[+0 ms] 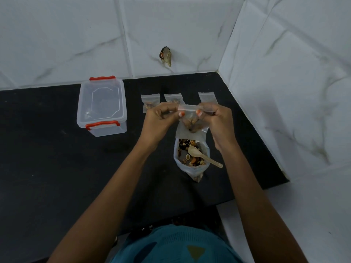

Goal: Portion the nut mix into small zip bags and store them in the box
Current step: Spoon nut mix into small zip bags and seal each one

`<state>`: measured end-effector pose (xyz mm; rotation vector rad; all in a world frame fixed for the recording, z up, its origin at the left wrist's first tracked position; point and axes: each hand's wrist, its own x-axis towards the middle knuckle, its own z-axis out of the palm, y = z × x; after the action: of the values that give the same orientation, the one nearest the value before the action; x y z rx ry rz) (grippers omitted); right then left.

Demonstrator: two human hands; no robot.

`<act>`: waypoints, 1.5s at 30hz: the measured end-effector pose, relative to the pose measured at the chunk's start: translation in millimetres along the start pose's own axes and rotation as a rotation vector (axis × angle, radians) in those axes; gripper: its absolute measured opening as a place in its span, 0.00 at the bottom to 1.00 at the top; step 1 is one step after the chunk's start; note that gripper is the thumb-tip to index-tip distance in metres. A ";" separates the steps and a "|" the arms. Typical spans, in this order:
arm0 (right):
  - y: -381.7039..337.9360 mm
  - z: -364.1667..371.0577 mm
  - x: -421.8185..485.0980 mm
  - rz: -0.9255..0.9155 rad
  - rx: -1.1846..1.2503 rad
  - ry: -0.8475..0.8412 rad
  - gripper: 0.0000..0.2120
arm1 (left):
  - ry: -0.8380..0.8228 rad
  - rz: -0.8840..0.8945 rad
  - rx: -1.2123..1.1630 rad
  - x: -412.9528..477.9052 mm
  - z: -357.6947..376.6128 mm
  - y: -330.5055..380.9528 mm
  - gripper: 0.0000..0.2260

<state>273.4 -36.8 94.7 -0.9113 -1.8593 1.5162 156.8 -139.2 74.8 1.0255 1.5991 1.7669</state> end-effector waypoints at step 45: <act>17.8 -1.2 15.7 0.035 0.063 -0.059 0.07 | -0.032 0.037 0.174 22.3 2.8 -15.3 0.04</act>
<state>267.5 -21.3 77.6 -0.8835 -1.8339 1.6300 145.1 -117.4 63.7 1.1635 1.7488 1.6490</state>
